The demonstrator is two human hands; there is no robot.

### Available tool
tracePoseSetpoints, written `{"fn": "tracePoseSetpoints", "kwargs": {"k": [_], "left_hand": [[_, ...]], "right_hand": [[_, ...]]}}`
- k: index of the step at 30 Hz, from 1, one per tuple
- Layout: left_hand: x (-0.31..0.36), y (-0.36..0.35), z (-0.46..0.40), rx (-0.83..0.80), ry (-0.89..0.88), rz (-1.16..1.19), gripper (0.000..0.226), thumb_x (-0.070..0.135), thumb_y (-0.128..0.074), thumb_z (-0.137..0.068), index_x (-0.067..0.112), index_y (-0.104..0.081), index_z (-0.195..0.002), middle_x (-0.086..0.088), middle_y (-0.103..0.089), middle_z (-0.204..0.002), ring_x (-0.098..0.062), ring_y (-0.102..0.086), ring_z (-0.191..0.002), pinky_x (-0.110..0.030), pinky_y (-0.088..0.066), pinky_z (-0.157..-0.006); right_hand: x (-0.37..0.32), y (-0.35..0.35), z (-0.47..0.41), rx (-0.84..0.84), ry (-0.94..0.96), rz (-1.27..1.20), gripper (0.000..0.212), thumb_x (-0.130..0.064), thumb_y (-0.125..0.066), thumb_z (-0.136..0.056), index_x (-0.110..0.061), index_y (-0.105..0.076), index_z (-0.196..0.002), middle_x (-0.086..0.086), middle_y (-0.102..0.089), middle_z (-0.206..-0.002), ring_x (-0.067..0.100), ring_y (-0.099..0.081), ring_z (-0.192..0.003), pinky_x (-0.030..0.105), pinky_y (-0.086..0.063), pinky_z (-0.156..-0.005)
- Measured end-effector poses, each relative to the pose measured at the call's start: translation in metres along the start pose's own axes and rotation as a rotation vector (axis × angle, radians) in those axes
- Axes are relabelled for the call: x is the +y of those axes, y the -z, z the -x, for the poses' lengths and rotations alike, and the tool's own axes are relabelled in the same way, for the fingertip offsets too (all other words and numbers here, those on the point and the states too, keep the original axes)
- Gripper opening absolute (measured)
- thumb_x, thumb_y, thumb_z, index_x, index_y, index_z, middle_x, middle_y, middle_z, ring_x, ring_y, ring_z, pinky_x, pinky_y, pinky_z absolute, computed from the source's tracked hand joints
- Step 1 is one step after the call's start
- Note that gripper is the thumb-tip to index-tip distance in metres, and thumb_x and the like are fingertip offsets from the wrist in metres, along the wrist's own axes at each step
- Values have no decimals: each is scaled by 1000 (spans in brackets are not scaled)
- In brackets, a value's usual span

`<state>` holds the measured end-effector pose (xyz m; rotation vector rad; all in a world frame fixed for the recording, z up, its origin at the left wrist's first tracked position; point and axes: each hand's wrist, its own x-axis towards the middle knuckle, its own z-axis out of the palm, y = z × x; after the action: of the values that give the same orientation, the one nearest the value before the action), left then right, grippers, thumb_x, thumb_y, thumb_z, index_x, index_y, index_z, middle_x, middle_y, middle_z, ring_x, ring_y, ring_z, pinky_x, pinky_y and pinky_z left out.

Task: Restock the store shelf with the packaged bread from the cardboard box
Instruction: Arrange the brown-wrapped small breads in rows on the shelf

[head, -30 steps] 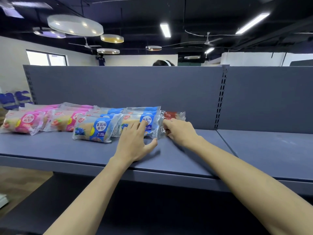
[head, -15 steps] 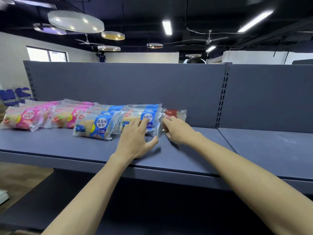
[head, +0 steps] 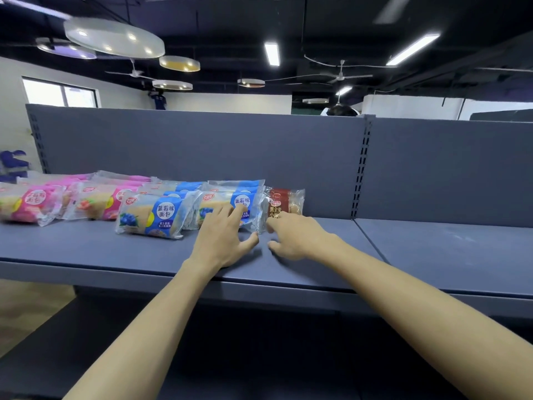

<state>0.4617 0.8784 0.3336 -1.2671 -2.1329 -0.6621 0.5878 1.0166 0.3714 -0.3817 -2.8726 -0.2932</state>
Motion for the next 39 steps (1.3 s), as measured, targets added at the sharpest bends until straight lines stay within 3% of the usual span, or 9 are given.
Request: {"fn": "tracePoseSetpoints", "kwargs": {"k": [6,10,13,16,25,27,30,33,39], "left_hand": [[2,11,2,-60,9,-21,50,50,-41,-79,16,-53,-114,-2,-58,-103,-24,-53,-97,-39,-48,-81],[-6,34,12,-137,-101,-61,49,40,-60,-86,16,-52,-128,-2,-55,-122,-24,-50,-113,-39,-50,-85],[-29,67,24,-151,-108,-96,47,37,-61,-87,20,-51,-129,2,-53,-118,-21,-51,-109,-37,-51,-78],[-63,108,42,-173,-101,-189,45,34,-61,-84,19,-52,-125,0,-53,-114,-25,-52,-106,-39,-50,-77],[-172,231,135,-278,-5,-477,56,40,-62,-86,23,-44,-136,-4,-39,-144,-26,-42,-128,-41,-50,-95],[-189,254,153,-281,22,-498,57,43,-63,-86,24,-44,-136,-3,-38,-143,-24,-41,-129,-38,-48,-98],[-212,282,179,-293,59,-502,58,42,-64,-85,23,-44,-137,-2,-39,-142,-22,-39,-131,-36,-45,-101],[-233,298,203,-298,72,-515,57,41,-63,-85,22,-44,-135,-3,-40,-141,-23,-39,-129,-37,-48,-98],[-263,302,234,-356,59,-527,57,42,-61,-86,22,-44,-136,-3,-43,-136,-24,-43,-123,-39,-49,-95]], "right_hand": [[-7,14,26,-34,-10,-13,36,-38,-53,-92,-20,-52,-124,4,-56,-124,28,-55,-112,42,-50,-89],[-14,27,31,-4,-7,-13,39,-39,-56,-90,-19,-49,-123,4,-56,-120,28,-56,-108,39,-48,-80],[-34,37,21,5,-10,-39,45,-38,-56,-91,-21,-46,-131,5,-56,-122,29,-57,-107,37,-44,-77],[-69,46,2,17,19,-116,48,-36,-58,-89,-23,-46,-133,5,-58,-126,30,-57,-111,37,-45,-80],[-230,72,-48,85,245,-214,27,-29,-54,-92,-20,-46,-117,4,-59,-124,29,-57,-106,36,-46,-78],[-265,79,-53,109,279,-207,35,-32,-57,-92,-23,-44,-123,2,-59,-123,27,-58,-106,38,-50,-79],[-309,87,-60,136,332,-175,45,-35,-59,-91,-21,-45,-131,0,-56,-127,27,-57,-110,32,-43,-64],[-344,87,-63,153,385,-186,47,-38,-61,-89,-20,-46,-130,5,-58,-124,28,-58,-108,38,-50,-75],[-383,75,-60,111,399,-128,51,-39,-59,-91,-25,-40,-137,3,-56,-124,27,-59,-106,40,-52,-77]]}}
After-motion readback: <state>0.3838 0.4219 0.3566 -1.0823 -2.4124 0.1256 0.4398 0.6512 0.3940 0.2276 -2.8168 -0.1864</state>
